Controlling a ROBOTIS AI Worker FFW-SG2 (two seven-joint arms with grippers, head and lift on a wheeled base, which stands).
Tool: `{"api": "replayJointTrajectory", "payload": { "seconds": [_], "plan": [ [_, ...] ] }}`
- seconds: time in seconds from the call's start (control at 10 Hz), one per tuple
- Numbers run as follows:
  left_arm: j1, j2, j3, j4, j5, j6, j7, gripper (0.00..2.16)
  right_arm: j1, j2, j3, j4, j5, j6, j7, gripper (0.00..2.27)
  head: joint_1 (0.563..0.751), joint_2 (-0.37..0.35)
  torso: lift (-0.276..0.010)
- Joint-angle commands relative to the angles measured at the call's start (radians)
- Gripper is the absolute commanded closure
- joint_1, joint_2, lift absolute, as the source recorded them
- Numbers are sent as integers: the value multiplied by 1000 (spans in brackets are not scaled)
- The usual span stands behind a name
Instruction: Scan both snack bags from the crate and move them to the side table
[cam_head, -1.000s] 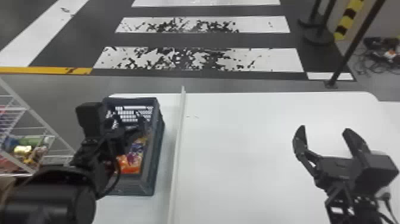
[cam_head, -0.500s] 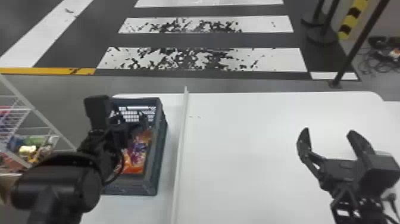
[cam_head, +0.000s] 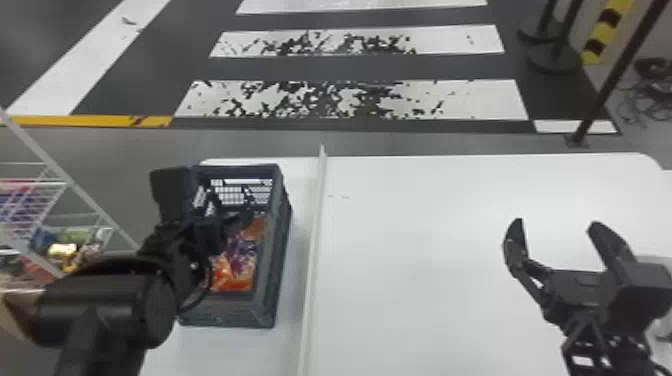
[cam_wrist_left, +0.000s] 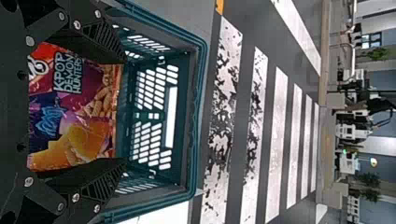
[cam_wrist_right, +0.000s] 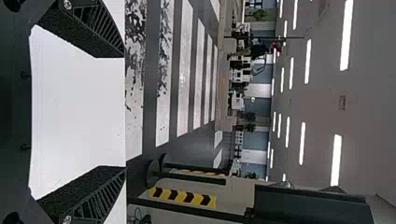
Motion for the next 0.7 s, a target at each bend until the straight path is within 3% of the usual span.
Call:
{"api": "replayJointTrajectory", "payload": {
  "seconds": [0.0,0.4,0.6],
  "plan": [
    [-29,-3,8,24,6,79,-2,272,-2,-2,2,6,1,0,0,63,695,128,-29],
    [-112,-9,4,110,8,180,-11,272,11,-8,8,7,1,0,0,63,695,133,-29],
    [-172,-18,-3,196,-6,217,-17,272,12,-9,18,9,7,0,0,63,695,135,-29]
  ]
}}
